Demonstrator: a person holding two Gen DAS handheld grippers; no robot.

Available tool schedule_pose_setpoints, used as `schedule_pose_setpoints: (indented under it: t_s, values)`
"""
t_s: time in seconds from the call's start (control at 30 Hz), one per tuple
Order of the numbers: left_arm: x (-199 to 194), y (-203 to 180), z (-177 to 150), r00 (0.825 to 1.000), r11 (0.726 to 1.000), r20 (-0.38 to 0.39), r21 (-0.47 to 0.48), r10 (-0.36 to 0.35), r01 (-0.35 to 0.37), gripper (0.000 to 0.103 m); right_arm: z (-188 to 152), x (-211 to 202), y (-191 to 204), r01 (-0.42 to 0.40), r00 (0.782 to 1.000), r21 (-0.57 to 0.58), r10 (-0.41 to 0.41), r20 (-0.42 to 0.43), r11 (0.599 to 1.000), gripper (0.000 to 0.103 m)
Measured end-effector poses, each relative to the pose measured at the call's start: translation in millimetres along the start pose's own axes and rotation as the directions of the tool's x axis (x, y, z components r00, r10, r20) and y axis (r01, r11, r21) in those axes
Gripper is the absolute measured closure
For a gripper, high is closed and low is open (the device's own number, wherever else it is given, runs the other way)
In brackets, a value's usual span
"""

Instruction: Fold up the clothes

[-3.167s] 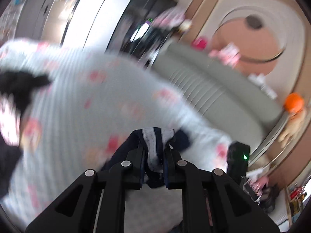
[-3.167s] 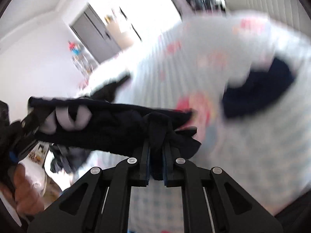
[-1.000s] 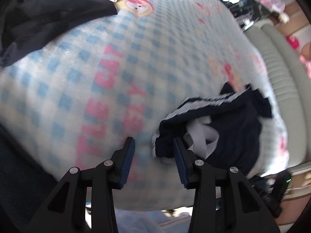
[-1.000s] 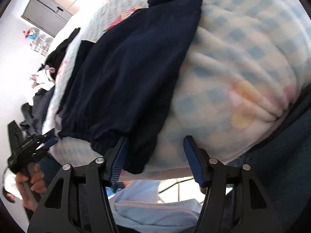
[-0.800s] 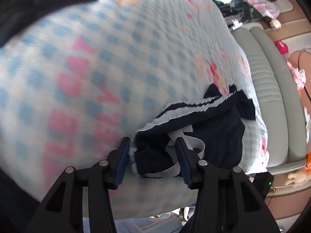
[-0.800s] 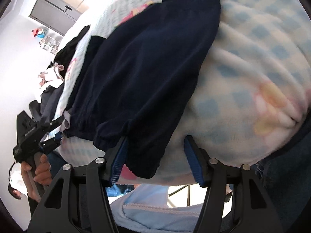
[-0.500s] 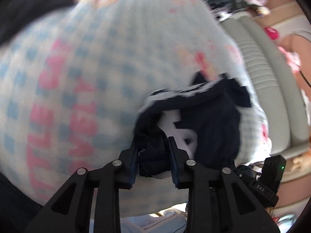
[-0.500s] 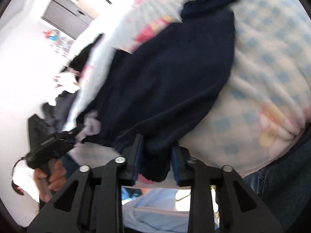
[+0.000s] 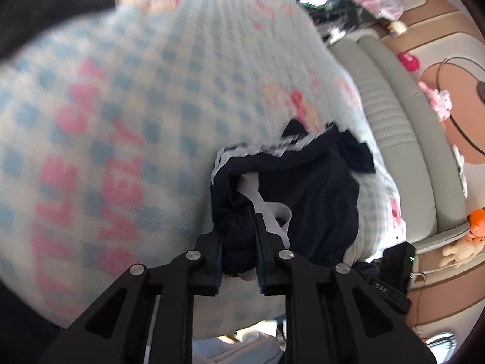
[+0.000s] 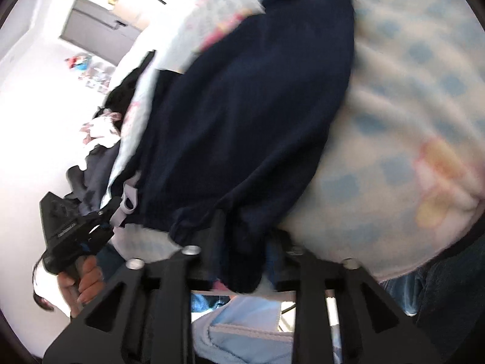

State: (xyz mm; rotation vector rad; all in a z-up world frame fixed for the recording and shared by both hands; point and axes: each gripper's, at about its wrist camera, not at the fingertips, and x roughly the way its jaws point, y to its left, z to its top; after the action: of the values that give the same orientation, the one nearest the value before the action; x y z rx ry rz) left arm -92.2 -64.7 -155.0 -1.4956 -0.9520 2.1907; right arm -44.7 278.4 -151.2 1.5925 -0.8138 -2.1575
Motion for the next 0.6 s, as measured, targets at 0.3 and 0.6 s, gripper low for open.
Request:
schedule_pose_setpoints:
  t_s: [0.3, 0.6]
  values:
    - [-55.9, -33.9, -10.1, 0.991, 0.993, 0.120, 0.108, -0.065, 0.052, 0.090, 14.8, -67.4, 45.5, -0.063, 0.978, -0.148, 0.091, 0.189, 0.987, 0.097]
    - [-99.1, -58.2, -19.4, 0.980, 0.980, 0.154, 0.175, -0.123, 0.096, 0.090, 9.8, -118.5, 81.3, -0.173, 0.928, -0.242, 0.241, 0.285, 0.955, 0.097]
